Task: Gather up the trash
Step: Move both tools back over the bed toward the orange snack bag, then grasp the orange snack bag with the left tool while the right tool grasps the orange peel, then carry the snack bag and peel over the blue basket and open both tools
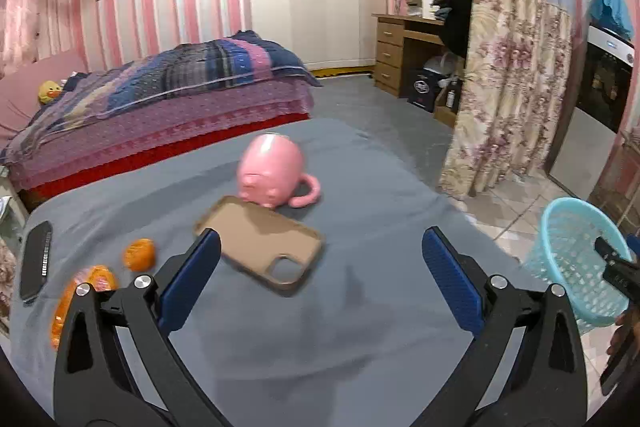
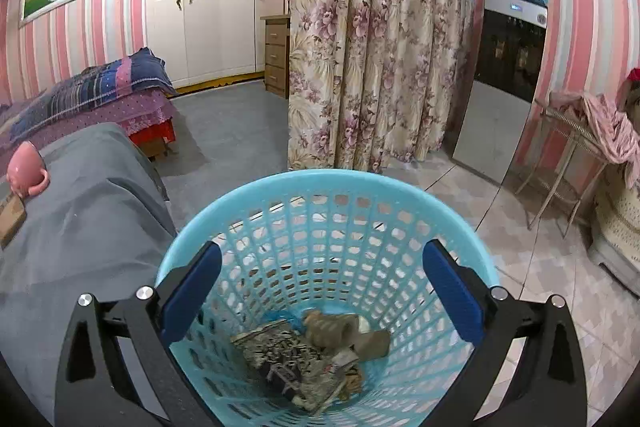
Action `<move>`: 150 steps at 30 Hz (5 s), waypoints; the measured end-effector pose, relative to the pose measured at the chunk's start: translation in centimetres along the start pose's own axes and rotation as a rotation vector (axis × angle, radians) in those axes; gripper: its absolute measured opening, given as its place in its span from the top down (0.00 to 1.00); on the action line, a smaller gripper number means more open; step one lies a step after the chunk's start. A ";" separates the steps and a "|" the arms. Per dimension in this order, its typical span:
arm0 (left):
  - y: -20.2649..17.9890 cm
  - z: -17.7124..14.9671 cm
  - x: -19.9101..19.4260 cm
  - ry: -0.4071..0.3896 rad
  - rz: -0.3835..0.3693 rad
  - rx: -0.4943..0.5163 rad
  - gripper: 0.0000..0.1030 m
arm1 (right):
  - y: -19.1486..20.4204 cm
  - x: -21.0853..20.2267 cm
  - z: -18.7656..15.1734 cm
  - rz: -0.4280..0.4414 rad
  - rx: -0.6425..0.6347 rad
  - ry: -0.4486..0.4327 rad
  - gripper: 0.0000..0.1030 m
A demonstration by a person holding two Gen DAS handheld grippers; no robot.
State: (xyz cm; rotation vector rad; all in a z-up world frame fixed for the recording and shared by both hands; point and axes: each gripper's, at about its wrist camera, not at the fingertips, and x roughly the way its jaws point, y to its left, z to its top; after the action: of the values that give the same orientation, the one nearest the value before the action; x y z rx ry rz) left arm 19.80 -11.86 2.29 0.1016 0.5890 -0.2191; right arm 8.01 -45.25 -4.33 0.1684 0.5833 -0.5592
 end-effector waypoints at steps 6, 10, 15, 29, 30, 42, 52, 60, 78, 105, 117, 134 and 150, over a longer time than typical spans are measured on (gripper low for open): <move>5.6 -0.4 -0.1 0.026 0.041 -0.102 0.05 | 3.2 -0.7 0.9 0.103 0.021 -0.024 0.04; 8.6 -0.8 -0.5 0.022 0.109 -0.108 0.05 | 7.9 -0.9 0.9 0.171 -0.075 -0.029 0.04; 12.7 -1.3 -0.9 0.025 0.165 -0.155 0.05 | 13.1 -1.9 1.7 0.297 -0.137 -0.045 0.04; 24.7 -5.2 0.4 0.086 0.325 -0.382 0.05 | 26.9 -3.1 2.6 0.521 -0.231 -0.017 0.04; 25.4 -5.7 0.6 0.099 0.331 -0.391 0.05 | 27.4 -3.0 2.1 0.528 -0.241 -0.013 0.04; 27.9 -9.3 4.8 0.276 0.320 -0.403 0.05 | 29.4 -1.6 -1.0 0.527 -0.341 0.057 0.04; 25.4 -9.0 6.9 0.345 0.245 -0.284 0.13 | 29.5 -0.6 -1.8 0.490 -0.375 0.111 0.04; 25.2 -8.4 6.6 0.351 0.208 -0.253 0.58 | 29.5 -1.0 -1.8 0.501 -0.356 0.112 0.04; 34.1 -9.9 2.7 0.335 0.365 -0.576 0.90 | 46.2 -5.8 -4.1 0.764 -0.579 0.067 0.04; 29.6 -6.7 3.3 0.274 0.326 -0.453 0.95 | 39.5 -5.6 -1.2 0.731 -0.549 0.011 0.70; 17.5 -2.0 4.4 0.208 0.129 -0.275 0.95 | 19.6 -6.2 2.7 0.424 -0.323 -0.020 0.70; -2.3 0.4 3.8 0.174 -0.166 -0.013 0.95 | 3.5 -3.8 3.0 0.140 -0.121 -0.040 0.70; -9.8 -0.2 3.5 0.140 -0.268 0.096 0.95 | -1.1 -2.6 2.3 0.052 -0.052 -0.049 0.70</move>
State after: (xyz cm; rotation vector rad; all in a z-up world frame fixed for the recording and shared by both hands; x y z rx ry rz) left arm 20.24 -21.94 -0.17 0.1319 0.7313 -0.5033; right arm 6.69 -45.74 -0.91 0.1202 0.5436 -0.4960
